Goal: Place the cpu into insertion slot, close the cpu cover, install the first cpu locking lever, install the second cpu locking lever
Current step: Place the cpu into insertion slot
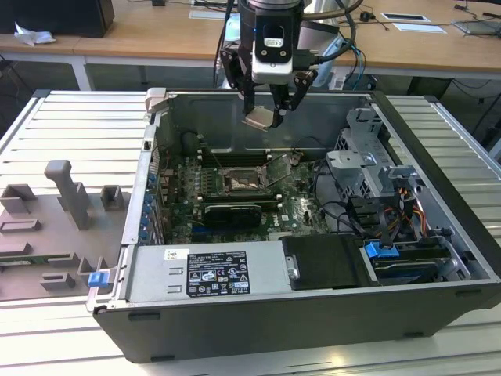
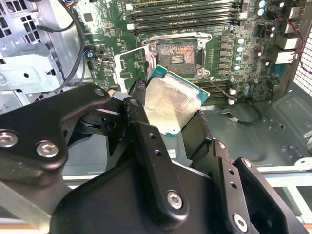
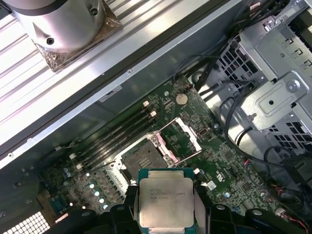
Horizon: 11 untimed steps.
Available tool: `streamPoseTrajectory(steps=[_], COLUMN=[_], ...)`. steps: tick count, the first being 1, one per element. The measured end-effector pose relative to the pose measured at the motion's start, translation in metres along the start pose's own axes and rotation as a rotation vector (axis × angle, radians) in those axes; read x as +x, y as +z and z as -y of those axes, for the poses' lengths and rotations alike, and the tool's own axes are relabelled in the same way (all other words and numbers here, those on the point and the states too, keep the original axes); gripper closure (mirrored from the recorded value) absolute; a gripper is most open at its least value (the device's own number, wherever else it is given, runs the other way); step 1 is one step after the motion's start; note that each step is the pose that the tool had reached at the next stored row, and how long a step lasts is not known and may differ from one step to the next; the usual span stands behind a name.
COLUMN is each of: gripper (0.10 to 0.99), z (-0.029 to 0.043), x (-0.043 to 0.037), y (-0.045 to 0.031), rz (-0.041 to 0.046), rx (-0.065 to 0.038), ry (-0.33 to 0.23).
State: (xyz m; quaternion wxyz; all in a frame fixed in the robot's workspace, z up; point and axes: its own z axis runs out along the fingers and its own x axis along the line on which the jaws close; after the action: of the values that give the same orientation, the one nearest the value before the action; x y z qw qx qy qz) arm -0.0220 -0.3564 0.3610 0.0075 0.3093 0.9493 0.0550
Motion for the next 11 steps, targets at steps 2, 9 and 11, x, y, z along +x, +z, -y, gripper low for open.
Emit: streamPoseTrajectory(steps=[2,9,11], gripper=[0.545,0.545,0.545], z=[0.0001,0.0003,0.0003], x=[0.0000,0.0000,-0.0001], y=[0.0005,0.0022,0.0025], rz=[0.0001,0.0001,0.0002], rx=[0.000,0.000,0.000], ry=[0.000,0.000,0.000])
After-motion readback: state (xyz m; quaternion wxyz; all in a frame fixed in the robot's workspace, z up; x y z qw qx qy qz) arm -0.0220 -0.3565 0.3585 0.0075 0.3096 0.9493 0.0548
